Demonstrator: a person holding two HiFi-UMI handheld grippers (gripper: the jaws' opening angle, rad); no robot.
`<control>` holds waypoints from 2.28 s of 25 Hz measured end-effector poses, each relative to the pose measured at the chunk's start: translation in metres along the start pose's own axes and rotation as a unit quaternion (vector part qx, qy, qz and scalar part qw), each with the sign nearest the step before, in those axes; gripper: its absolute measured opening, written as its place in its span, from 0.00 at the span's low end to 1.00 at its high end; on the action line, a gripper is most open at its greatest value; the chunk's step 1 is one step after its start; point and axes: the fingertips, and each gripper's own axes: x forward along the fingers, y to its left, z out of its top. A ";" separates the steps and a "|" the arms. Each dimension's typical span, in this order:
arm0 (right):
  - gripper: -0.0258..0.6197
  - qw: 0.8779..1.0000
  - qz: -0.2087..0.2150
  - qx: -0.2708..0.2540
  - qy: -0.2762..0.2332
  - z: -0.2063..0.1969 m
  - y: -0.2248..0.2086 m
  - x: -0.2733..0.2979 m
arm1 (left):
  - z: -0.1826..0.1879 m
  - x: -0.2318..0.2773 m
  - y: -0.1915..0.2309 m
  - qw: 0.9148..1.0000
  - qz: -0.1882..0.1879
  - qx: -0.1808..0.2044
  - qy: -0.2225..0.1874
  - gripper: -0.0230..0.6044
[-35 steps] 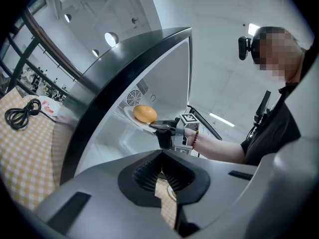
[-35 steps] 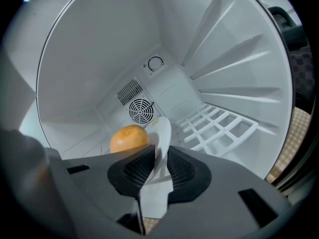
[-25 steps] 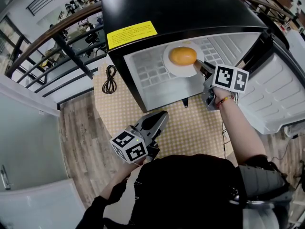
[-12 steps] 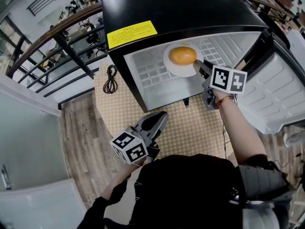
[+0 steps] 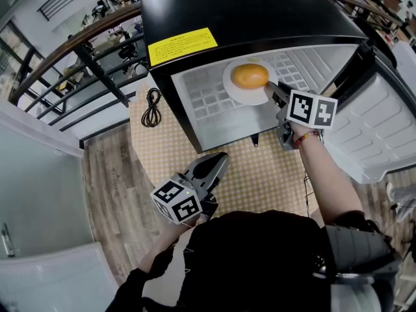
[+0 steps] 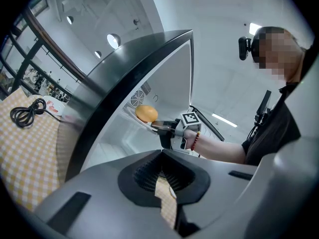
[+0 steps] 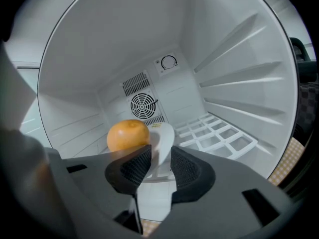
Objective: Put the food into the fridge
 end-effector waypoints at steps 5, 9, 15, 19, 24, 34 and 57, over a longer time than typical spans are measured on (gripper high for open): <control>0.23 1.000 -0.006 -0.011 -0.002 0.000 -0.001 0.001 | -0.001 -0.002 0.001 1.000 0.003 -0.001 0.000 0.06; 0.23 1.000 -0.012 -0.015 -0.002 0.000 -0.002 0.001 | -0.001 -0.003 0.002 1.000 0.005 -0.001 -0.002 0.06; 0.24 0.999 -0.023 -0.027 -0.005 0.000 -0.003 0.002 | -0.001 -0.003 0.003 1.000 0.004 -0.004 -0.003 0.06; 0.26 0.998 -0.033 -0.052 0.000 -0.001 -0.003 0.003 | -0.001 -0.004 0.004 1.000 0.005 -0.005 -0.004 0.06; 0.25 0.997 -0.041 -0.063 -0.006 -0.002 -0.003 0.002 | -0.005 -0.005 0.006 1.000 0.006 -0.010 -0.004 0.06; 0.25 0.995 -0.040 -0.087 -0.003 -0.004 -0.002 0.005 | -0.005 -0.006 0.007 1.000 0.010 -0.012 -0.005 0.06; 0.25 0.973 -0.052 -0.224 -0.008 0.000 0.006 0.010 | -0.009 -0.007 0.015 0.999 0.018 -0.027 -0.007 0.06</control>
